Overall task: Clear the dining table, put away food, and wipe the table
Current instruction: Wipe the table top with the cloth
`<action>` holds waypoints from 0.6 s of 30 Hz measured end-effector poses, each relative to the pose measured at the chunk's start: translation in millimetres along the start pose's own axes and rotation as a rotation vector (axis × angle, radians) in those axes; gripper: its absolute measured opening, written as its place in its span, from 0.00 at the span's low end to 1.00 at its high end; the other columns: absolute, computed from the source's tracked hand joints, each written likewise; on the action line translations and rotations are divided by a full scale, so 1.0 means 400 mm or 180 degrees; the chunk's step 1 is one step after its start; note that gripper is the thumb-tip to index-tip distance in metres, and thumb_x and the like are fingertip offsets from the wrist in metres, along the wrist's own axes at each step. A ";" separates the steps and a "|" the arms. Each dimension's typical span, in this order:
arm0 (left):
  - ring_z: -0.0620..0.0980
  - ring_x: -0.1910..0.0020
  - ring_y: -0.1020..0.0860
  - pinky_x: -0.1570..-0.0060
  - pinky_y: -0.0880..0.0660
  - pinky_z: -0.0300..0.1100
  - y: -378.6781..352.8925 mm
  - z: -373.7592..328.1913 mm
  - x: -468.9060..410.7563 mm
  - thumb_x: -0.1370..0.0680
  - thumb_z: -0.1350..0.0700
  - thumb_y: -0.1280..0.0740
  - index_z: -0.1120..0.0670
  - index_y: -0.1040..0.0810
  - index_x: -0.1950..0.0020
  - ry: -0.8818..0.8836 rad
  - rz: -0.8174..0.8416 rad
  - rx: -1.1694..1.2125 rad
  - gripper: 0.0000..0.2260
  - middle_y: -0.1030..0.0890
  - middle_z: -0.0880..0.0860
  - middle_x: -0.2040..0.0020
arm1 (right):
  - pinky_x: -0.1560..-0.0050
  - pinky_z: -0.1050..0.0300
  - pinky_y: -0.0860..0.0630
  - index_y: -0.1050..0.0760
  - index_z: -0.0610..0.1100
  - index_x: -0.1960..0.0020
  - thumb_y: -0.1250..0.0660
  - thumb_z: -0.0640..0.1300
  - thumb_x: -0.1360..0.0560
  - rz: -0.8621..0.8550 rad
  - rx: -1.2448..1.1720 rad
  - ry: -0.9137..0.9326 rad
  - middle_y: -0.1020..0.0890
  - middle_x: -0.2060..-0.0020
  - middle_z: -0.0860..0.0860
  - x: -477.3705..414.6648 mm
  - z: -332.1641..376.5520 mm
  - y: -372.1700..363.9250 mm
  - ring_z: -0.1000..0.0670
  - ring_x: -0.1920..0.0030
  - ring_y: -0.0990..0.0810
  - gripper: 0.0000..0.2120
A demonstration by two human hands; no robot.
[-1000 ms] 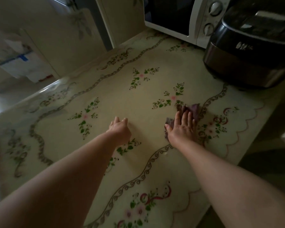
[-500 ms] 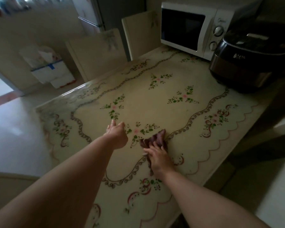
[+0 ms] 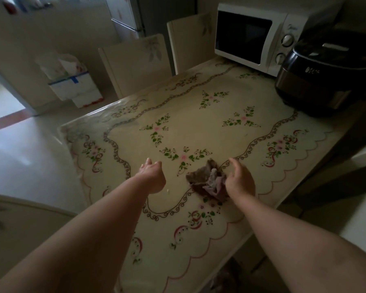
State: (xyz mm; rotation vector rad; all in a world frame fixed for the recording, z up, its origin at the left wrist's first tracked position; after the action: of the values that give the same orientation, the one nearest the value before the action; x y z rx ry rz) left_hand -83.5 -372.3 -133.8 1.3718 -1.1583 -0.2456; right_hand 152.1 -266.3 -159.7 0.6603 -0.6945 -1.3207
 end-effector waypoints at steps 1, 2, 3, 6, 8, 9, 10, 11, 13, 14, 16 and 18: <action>0.60 0.23 0.53 0.26 0.46 0.57 -0.013 -0.002 -0.002 0.25 0.70 0.46 0.50 0.48 0.21 -0.0022 0.0060 -0.0027 0.34 0.57 0.56 0.21 | 0.27 0.50 0.39 0.41 0.49 0.25 0.45 0.38 0.21 0.0262 0.0416 0.0590 0.37 0.25 0.47 0.009 0.039 -0.031 0.45 0.26 0.39 0.25; 0.60 0.23 0.53 0.26 0.46 0.57 -0.025 -0.006 -0.004 0.25 0.70 0.46 0.50 0.49 0.21 -0.0044 0.0114 -0.0061 0.34 0.57 0.56 0.21 | 0.24 0.50 0.49 0.45 0.51 0.23 0.47 0.41 0.19 0.0686 0.0794 0.1093 0.45 0.23 0.48 0.031 0.071 -0.083 0.46 0.23 0.49 0.25; 0.60 0.23 0.54 0.26 0.47 0.57 -0.032 -0.013 -0.005 0.25 0.70 0.45 0.50 0.49 0.21 -0.0078 0.0148 -0.0093 0.34 0.57 0.56 0.21 | 0.24 0.50 0.58 0.51 0.52 0.22 0.49 0.46 0.18 0.1154 0.1142 0.1430 0.53 0.22 0.49 0.059 0.086 -0.138 0.47 0.22 0.58 0.25; 0.59 0.23 0.55 0.26 0.48 0.58 -0.047 -0.044 -0.018 0.25 0.71 0.45 0.48 0.51 0.21 -0.0183 0.0253 -0.0148 0.36 0.57 0.55 0.21 | 0.27 0.48 0.68 0.61 0.54 0.23 0.55 0.54 0.18 0.1915 0.1819 0.1476 0.64 0.23 0.51 0.096 0.057 -0.237 0.49 0.25 0.69 0.27; 0.58 0.22 0.55 0.26 0.48 0.57 -0.051 -0.072 -0.047 0.25 0.71 0.45 0.47 0.53 0.21 -0.0250 0.0299 -0.0183 0.37 0.57 0.54 0.21 | 0.27 0.48 0.69 0.63 0.53 0.23 0.56 0.54 0.18 0.1873 0.1925 0.1368 0.66 0.24 0.51 0.069 0.048 -0.248 0.49 0.25 0.70 0.27; 0.58 0.22 0.55 0.26 0.48 0.57 -0.052 -0.084 -0.060 0.25 0.71 0.45 0.47 0.53 0.21 -0.0263 0.0305 -0.0201 0.37 0.57 0.54 0.21 | 0.27 0.48 0.69 0.64 0.53 0.23 0.56 0.54 0.17 0.1838 0.1944 0.1321 0.67 0.24 0.51 0.052 0.051 -0.247 0.49 0.25 0.70 0.27; 0.57 0.22 0.56 0.26 0.48 0.56 -0.052 -0.095 -0.074 0.25 0.70 0.45 0.47 0.54 0.21 -0.0265 0.0306 -0.0224 0.37 0.56 0.54 0.21 | 0.27 0.48 0.69 0.64 0.53 0.23 0.56 0.54 0.17 0.1796 0.1922 0.1272 0.67 0.24 0.51 0.030 0.055 -0.245 0.49 0.25 0.70 0.26; 0.57 0.22 0.56 0.26 0.48 0.56 -0.054 -0.106 -0.087 0.25 0.70 0.45 0.47 0.54 0.21 -0.0266 0.0303 -0.0249 0.37 0.57 0.54 0.21 | 0.27 0.48 0.68 0.63 0.54 0.23 0.56 0.53 0.17 0.1741 0.1879 0.1219 0.67 0.24 0.51 0.007 0.060 -0.243 0.49 0.25 0.70 0.26; 0.56 0.22 0.56 0.25 0.48 0.56 -0.058 -0.137 -0.128 0.24 0.68 0.45 0.47 0.56 0.21 -0.0260 0.0291 -0.0295 0.36 0.57 0.54 0.21 | 0.26 0.48 0.68 0.63 0.54 0.23 0.56 0.53 0.17 0.1652 0.1774 0.1089 0.66 0.24 0.51 -0.059 0.061 -0.242 0.49 0.25 0.70 0.26; 0.56 0.22 0.56 0.25 0.48 0.57 -0.058 -0.148 -0.148 0.23 0.67 0.44 0.46 0.56 0.21 -0.0251 0.0285 -0.0306 0.36 0.57 0.53 0.21 | 0.25 0.48 0.67 0.63 0.54 0.23 0.56 0.53 0.17 0.1615 0.1758 0.1053 0.66 0.24 0.51 -0.092 0.063 -0.242 0.49 0.25 0.70 0.26; 0.55 0.22 0.57 0.25 0.48 0.57 -0.058 -0.171 -0.194 0.22 0.65 0.44 0.46 0.57 0.21 -0.0211 0.0269 -0.0341 0.35 0.58 0.53 0.21 | 0.25 0.48 0.67 0.63 0.54 0.23 0.56 0.53 0.17 0.1558 0.1768 0.1016 0.65 0.24 0.50 -0.163 0.062 -0.239 0.49 0.25 0.69 0.26; 0.55 0.22 0.58 0.25 0.50 0.57 -0.053 -0.196 -0.241 0.23 0.65 0.43 0.46 0.57 0.21 -0.0164 0.0218 -0.0383 0.36 0.59 0.53 0.21 | 0.25 0.48 0.67 0.63 0.54 0.23 0.57 0.53 0.17 0.1527 0.1771 0.0998 0.65 0.23 0.50 -0.237 0.063 -0.237 0.49 0.25 0.69 0.26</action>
State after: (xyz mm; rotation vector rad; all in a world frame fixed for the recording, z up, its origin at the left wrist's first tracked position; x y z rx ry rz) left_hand -60.3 -258.3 -182.2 1.2244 -1.2114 -0.2983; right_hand 62.8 -185.9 -223.8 1.0427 -0.8994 -0.5583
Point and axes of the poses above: each hand's wrist, its own x-axis away from the middle knuckle, its own y-axis out of the back of the hand, z = x × y, the point moved 9 cm from there along -x, towards the middle knuckle
